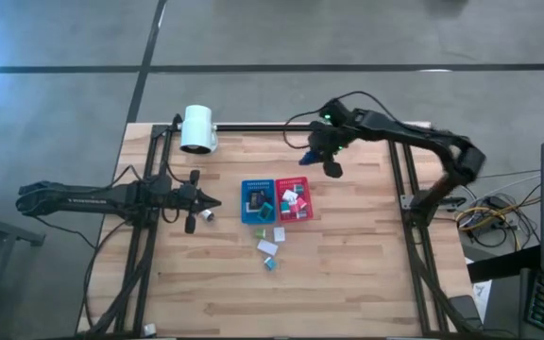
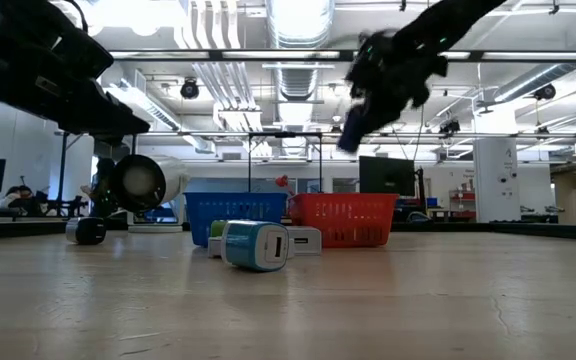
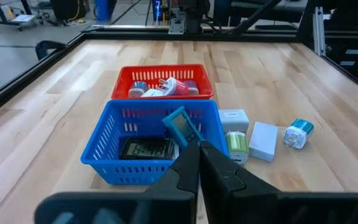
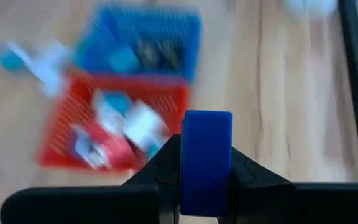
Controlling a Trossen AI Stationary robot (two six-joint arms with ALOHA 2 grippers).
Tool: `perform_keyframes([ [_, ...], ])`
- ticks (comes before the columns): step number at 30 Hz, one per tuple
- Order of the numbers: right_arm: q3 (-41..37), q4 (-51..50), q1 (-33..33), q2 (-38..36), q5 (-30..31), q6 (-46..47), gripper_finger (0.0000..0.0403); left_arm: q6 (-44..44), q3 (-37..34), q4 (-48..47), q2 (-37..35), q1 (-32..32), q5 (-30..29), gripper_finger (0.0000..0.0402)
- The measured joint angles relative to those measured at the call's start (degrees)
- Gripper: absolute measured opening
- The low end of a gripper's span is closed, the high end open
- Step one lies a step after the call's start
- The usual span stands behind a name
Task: Pick & Place Office items
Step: Put the blue digital timer into the blue bin
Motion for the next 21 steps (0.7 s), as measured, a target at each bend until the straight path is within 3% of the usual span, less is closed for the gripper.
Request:
perform_keyframes([
  [4, -9.22, 12.38, -0.07, -11.43, -8.43, 6.10, 0.0045, -0.03, 0.00, 0.15, 0.00, -0.04, 0.00, 0.0017],
  [9, -23.30, 27.12, 0.56, -26.89, -8.43, 17.51, 0.0045, -0.24, 0.00, 0.16, 0.00, -0.02, 0.00, 0.0018],
  [16, -39.58, 39.72, 5.16, -47.16, 7.05, 32.60, 0.0045, -0.15, 0.00, 1.94, 0.00, -0.02, 0.00, 0.0017],
  [21, -48.43, 46.52, 11.32, -57.68, 17.22, 34.53, 0.0045, 0.02, 0.00, 3.63, 0.00, -0.01, 0.00, 0.0018],
])
